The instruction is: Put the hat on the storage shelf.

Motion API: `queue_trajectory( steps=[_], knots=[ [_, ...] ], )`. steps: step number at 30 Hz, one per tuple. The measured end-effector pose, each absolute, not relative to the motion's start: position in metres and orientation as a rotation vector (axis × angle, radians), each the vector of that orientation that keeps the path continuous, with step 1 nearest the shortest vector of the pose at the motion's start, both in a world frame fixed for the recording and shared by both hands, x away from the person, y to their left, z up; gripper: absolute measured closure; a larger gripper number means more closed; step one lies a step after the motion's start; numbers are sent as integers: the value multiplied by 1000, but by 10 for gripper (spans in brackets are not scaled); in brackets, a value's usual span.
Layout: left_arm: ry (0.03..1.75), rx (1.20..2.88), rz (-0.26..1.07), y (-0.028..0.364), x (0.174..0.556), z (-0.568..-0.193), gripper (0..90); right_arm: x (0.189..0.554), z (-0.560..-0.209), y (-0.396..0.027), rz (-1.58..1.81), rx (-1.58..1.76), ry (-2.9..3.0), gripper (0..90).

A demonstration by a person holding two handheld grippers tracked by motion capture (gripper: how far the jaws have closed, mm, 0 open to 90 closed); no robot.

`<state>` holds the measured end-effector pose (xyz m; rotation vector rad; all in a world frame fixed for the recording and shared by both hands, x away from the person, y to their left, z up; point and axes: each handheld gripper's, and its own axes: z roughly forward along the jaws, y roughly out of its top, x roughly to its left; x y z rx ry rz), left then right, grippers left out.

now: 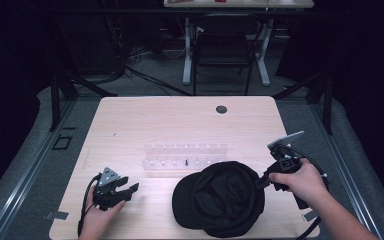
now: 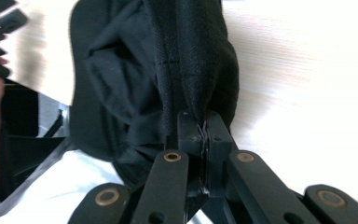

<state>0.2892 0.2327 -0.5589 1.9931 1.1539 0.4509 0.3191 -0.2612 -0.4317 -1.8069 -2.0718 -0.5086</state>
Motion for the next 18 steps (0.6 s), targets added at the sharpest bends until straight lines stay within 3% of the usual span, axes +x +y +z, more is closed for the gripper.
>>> queue_trajectory(
  steps=[18],
  knots=[
    [1157,1993,450,233,289,-559,492,312,-388,-260,-686,-1754,-1957,883]
  ],
)
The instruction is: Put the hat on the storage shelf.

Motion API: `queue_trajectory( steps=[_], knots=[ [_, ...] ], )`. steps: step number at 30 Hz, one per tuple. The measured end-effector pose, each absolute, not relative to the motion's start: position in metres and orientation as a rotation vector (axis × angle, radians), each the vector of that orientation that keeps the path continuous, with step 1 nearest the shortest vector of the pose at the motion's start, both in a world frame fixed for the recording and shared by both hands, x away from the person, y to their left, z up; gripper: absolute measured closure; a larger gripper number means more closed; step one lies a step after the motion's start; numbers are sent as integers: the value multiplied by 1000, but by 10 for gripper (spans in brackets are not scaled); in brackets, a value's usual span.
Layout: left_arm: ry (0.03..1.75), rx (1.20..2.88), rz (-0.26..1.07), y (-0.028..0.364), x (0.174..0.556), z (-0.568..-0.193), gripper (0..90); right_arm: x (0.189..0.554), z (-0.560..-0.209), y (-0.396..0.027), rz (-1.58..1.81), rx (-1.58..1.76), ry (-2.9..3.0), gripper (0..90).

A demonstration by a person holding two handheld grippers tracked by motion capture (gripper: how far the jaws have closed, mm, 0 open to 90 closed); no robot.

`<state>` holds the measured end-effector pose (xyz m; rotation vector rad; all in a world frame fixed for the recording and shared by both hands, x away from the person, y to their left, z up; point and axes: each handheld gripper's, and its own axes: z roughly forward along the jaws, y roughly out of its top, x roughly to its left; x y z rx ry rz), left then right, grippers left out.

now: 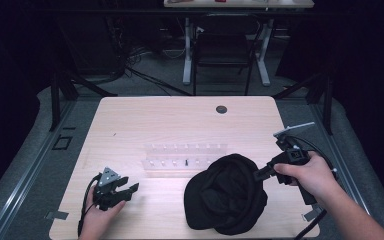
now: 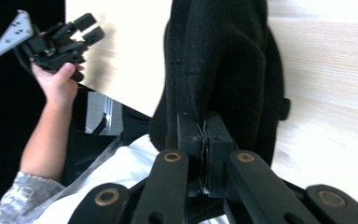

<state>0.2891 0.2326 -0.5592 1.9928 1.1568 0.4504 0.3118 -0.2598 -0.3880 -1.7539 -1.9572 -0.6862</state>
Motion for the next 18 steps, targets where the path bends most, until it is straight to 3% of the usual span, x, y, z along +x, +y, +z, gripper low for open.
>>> queue_trajectory(
  steps=[18],
  knots=[
    [1160,2001,440,234,289,-558,492,307,-353,-250,-746,-1736,-1971,883]
  ],
)
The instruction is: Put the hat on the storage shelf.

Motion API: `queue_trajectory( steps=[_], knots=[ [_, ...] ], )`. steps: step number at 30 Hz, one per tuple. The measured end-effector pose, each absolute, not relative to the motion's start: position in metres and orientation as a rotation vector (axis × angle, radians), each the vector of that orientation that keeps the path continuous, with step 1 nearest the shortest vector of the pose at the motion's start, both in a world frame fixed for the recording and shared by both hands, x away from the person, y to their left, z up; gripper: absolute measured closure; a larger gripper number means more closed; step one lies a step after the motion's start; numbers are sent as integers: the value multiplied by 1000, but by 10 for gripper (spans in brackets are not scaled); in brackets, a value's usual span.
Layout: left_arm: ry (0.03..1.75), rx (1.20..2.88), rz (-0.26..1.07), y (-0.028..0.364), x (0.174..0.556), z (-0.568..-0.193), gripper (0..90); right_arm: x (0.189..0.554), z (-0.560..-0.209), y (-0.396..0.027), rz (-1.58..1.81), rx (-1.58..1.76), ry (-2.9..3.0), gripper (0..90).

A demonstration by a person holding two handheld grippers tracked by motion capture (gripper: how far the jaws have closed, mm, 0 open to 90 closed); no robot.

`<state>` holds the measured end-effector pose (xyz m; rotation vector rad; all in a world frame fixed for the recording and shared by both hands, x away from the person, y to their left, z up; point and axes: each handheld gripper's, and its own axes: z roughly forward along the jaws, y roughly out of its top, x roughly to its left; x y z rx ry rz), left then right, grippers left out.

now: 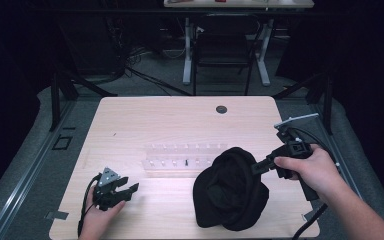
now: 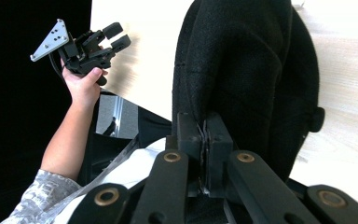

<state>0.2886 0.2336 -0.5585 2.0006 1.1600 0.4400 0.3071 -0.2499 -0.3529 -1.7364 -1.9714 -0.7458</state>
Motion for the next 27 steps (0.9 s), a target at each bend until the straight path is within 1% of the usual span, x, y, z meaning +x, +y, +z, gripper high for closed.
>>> queue_trajectory(
  steps=[12,19,27],
  knots=[
    [1158,2001,440,233,289,-559,492,302,-322,-259,-774,-1764,-2012,883],
    [1160,2000,439,233,289,-559,492,305,-317,-269,-790,-1789,-1985,883],
    [1162,2002,439,233,289,-559,492,309,-310,-280,-909,-1787,-1909,883]
  ],
)
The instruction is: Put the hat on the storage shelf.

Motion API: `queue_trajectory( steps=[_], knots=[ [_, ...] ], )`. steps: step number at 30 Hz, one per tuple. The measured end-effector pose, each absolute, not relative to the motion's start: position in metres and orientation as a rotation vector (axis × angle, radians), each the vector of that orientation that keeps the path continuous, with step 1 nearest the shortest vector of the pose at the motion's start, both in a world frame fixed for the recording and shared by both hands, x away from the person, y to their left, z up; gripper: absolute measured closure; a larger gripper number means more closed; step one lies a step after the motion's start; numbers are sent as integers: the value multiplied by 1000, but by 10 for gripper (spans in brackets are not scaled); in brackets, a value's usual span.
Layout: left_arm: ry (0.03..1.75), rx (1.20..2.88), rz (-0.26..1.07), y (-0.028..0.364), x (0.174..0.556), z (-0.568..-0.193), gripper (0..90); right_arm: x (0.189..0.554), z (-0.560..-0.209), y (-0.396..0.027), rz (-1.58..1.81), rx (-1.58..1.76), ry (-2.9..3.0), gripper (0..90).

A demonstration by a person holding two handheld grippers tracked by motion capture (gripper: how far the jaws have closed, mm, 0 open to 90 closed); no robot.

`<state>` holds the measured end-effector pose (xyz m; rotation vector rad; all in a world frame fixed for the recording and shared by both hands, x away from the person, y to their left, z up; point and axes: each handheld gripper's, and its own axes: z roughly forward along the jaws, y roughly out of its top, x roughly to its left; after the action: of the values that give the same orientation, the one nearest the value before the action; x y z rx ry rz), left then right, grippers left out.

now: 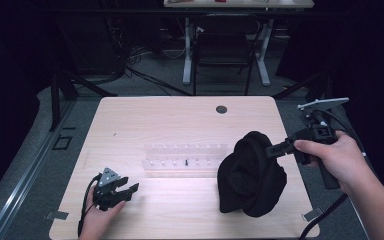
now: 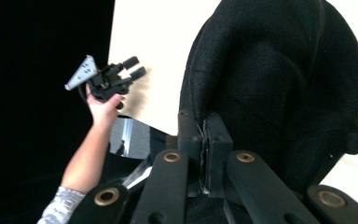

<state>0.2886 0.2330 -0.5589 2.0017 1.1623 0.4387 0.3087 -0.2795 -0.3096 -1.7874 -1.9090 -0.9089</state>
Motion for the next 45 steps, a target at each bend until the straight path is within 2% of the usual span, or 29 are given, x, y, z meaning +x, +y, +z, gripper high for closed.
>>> queue_trajectory(
  steps=[15,36,45],
  knots=[
    [1159,1999,441,233,289,-559,492,318,-296,-269,-1030,-1694,-1854,883],
    [1155,1989,448,233,290,-560,490,347,-295,-237,-1163,-1593,-1792,884],
    [1158,1976,447,234,290,-558,451,361,-291,-230,-1193,-1610,-1778,883]
  ],
)
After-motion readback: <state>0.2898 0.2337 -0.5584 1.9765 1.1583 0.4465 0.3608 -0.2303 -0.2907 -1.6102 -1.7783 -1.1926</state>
